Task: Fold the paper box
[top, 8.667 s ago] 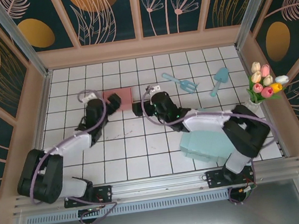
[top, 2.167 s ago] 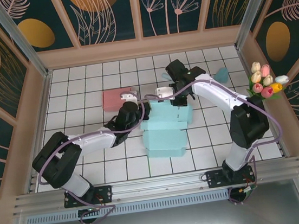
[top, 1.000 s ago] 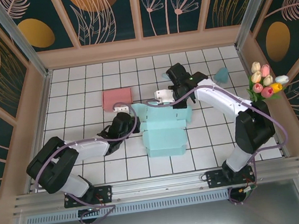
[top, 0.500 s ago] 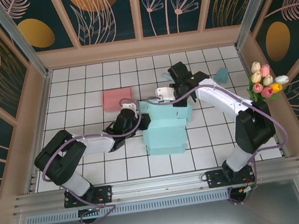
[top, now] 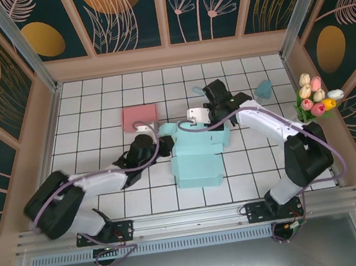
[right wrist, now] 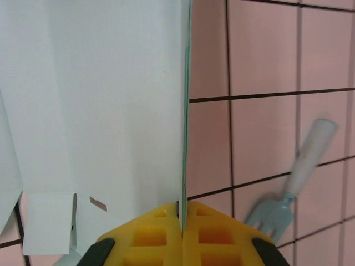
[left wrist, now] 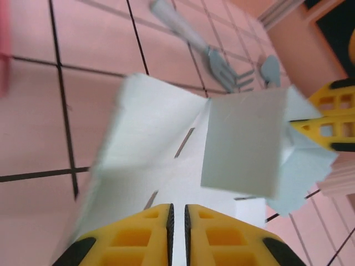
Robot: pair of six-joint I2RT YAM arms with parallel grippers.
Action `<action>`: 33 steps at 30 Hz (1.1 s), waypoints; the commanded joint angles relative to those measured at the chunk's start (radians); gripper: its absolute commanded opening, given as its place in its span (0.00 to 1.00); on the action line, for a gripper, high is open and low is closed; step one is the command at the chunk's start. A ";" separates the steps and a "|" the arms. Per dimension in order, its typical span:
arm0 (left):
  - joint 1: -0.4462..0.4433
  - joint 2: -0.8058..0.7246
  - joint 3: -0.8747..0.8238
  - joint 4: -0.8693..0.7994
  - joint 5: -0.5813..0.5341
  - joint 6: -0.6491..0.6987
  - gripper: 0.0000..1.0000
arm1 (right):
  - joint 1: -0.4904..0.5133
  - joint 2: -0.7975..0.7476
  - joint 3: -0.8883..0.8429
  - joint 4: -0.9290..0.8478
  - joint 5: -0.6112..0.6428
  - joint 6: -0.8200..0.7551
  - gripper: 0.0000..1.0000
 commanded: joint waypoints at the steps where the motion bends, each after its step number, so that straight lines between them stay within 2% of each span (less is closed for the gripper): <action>1: -0.003 -0.211 -0.097 -0.063 -0.157 0.073 0.20 | 0.011 -0.096 -0.087 0.137 0.044 -0.074 0.00; 4: -0.003 -0.391 -0.198 -0.102 -0.263 0.112 0.23 | 0.053 -0.170 -0.183 0.260 0.080 -0.142 0.00; 7: -0.002 -0.487 -0.278 -0.119 -0.346 0.144 0.24 | 0.109 -0.231 -0.263 0.400 0.136 -0.201 0.00; 9: -0.002 -0.514 -0.330 -0.082 -0.350 0.163 0.24 | 0.148 -0.253 -0.302 0.479 0.176 -0.234 0.00; 11: -0.003 -0.532 -0.385 -0.003 -0.308 0.187 0.27 | 0.185 -0.264 -0.333 0.538 0.210 -0.265 0.00; 16: -0.002 -0.536 -0.452 0.112 -0.262 0.239 0.34 | 0.227 -0.240 -0.359 0.588 0.235 -0.269 0.00; 33: -0.003 -0.323 -0.466 0.268 -0.268 0.278 0.37 | 0.217 -0.025 -0.466 0.806 0.251 -0.326 0.00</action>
